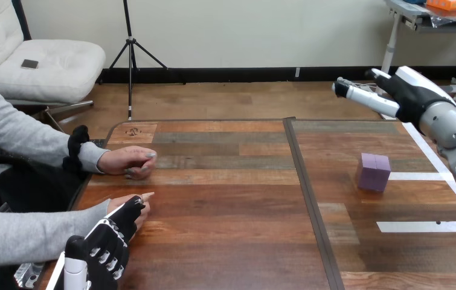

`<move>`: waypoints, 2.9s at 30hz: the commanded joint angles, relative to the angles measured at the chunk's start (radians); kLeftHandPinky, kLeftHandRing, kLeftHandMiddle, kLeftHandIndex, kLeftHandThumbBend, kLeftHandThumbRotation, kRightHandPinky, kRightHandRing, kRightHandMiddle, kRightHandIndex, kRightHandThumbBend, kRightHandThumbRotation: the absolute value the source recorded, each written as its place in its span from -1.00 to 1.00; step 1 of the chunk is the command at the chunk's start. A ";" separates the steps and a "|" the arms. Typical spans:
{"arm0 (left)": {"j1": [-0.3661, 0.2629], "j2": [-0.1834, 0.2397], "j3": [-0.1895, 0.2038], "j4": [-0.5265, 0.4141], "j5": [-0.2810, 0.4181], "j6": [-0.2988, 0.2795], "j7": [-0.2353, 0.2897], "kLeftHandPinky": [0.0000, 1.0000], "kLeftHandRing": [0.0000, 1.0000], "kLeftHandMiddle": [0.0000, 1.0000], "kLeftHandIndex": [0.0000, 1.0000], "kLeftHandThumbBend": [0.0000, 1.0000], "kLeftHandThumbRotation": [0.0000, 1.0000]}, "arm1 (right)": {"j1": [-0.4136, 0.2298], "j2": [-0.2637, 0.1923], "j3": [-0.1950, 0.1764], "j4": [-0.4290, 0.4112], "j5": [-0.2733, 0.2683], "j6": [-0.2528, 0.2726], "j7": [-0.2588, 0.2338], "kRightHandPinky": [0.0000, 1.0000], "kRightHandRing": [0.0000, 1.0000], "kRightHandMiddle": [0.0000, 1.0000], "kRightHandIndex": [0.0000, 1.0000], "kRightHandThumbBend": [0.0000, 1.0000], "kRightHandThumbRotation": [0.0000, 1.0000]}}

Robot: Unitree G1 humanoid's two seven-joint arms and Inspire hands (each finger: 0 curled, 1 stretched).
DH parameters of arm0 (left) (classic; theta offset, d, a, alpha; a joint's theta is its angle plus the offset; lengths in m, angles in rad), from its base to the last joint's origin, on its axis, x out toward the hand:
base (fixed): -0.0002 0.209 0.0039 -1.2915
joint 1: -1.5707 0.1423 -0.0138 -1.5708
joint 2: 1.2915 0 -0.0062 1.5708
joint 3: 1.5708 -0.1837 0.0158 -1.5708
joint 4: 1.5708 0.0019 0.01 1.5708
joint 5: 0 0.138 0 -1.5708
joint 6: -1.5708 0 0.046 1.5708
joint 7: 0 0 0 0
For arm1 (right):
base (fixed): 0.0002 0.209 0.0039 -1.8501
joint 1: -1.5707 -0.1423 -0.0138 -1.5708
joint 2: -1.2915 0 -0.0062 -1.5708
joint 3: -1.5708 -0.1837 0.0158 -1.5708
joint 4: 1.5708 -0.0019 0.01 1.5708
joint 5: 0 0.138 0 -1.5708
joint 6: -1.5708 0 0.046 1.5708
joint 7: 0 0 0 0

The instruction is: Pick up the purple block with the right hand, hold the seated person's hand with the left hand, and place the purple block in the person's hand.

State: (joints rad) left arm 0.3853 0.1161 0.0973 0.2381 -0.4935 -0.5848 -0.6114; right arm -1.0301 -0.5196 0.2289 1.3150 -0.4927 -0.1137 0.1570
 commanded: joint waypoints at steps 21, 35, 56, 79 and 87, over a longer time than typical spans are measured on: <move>-0.017 -0.024 0.006 -0.049 0.003 0.019 0.012 1.00 0.93 0.84 0.58 0.66 1.00 | 0.000 -0.007 0.030 0.027 -0.027 0.047 -0.032 0.72 0.87 0.90 0.89 0.72 1.00; -0.017 -0.024 0.007 -0.049 0.005 0.007 0.017 1.00 0.91 0.82 0.56 0.61 0.98 | 0.047 0.009 0.036 0.035 -0.021 0.077 -0.021 0.46 0.70 0.78 0.84 0.74 1.00; -0.026 -0.017 0.012 -0.034 0.012 -0.006 0.012 1.00 0.86 0.78 0.49 0.61 0.96 | 0.105 0.036 0.036 0.034 -0.014 0.098 -0.040 0.39 0.59 0.69 0.72 0.65 1.00; -0.036 -0.013 0.015 -0.023 0.009 -0.009 -0.002 1.00 0.91 0.80 0.47 0.63 0.97 | 0.155 0.059 0.063 0.036 -0.027 0.083 -0.028 0.25 0.56 0.63 0.65 0.66 1.00; -0.036 -0.013 0.016 -0.027 0.012 -0.004 -0.004 1.00 0.94 0.82 0.47 0.62 0.97 | 0.171 0.068 0.089 0.036 -0.049 0.078 -0.040 0.44 0.65 0.70 0.69 0.71 1.00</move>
State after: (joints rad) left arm 0.3932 0.1194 0.0983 0.2345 -0.4787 -0.5698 -0.6104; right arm -0.8884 -0.4999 0.2891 1.3518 -0.5223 -0.0276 0.1159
